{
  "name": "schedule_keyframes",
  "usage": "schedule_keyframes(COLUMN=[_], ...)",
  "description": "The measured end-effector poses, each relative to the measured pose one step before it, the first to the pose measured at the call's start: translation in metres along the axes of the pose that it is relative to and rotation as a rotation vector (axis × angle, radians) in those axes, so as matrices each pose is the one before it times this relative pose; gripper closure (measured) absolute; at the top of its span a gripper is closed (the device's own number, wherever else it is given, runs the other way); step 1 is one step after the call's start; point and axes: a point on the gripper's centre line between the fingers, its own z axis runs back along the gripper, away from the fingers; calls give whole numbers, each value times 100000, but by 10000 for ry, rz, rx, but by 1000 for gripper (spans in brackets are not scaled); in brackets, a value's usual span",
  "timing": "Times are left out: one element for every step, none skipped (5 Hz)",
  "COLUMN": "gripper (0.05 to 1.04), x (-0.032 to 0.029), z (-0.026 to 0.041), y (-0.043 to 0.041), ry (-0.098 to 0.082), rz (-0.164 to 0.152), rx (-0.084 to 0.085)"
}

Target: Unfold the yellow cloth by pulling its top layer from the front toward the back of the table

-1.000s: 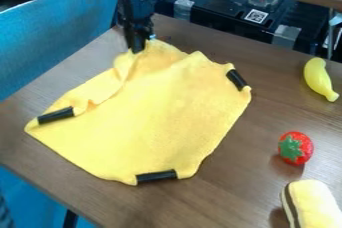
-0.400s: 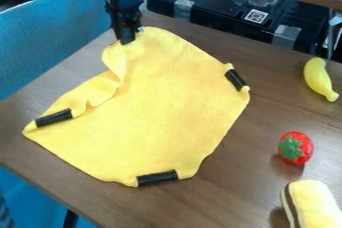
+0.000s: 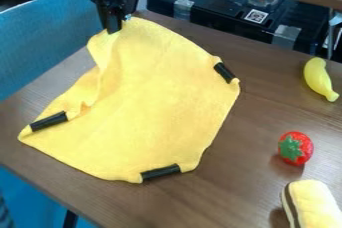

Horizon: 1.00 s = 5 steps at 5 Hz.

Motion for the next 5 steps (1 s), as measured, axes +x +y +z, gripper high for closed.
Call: schedule_keyframes(gripper=[1012, 867, 612, 308, 88], x=[708, -466, -504, -163, -721], z=[135, -149, -1875, 507, 731], y=[1240, 635, -878, -647, -377], ry=[45, 248, 432, -215, -134], rz=[250, 69, -321, -85, 16], rx=[-157, 266, 162, 206, 256])
